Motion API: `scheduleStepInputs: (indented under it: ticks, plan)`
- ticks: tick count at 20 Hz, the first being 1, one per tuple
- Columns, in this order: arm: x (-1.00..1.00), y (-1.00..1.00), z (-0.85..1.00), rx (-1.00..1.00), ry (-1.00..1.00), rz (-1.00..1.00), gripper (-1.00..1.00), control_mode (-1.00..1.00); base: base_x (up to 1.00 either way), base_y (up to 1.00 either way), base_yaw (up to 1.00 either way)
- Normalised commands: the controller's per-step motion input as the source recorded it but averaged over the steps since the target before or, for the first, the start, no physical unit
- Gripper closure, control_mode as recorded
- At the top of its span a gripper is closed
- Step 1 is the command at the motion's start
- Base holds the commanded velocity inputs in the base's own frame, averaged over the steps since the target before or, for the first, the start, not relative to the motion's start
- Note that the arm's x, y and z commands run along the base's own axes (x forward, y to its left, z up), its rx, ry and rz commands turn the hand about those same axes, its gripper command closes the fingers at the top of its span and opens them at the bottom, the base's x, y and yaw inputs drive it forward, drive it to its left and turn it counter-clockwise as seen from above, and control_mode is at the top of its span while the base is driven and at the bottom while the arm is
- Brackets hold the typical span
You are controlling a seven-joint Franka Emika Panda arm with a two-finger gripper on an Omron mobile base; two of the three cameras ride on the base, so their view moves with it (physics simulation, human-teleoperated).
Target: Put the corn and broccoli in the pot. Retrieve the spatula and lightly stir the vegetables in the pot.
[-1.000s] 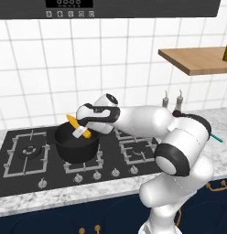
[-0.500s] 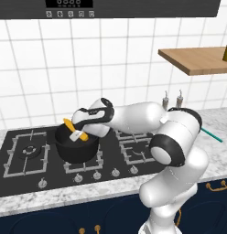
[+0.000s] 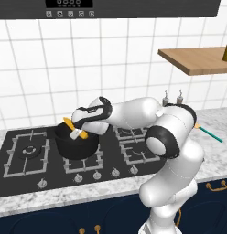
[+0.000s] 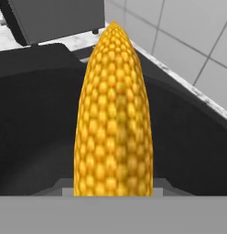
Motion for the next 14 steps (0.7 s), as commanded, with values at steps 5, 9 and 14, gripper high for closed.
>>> scheduleStepInputs:
  ticks: [5,9,14]
  plan:
    - [0.03,0.04,-0.08,-0.01,0.01,0.0,1.0,-1.0,0.0,0.0,0.0]
    - [-0.16,0.04,0.0,0.0,0.0,0.0,1.0,-1.0,0.0,0.0,0.0]
    - [-0.16,0.05,0.0,0.0,0.0,0.0,-1.0,-1.0,0.0,0.0,0.0]
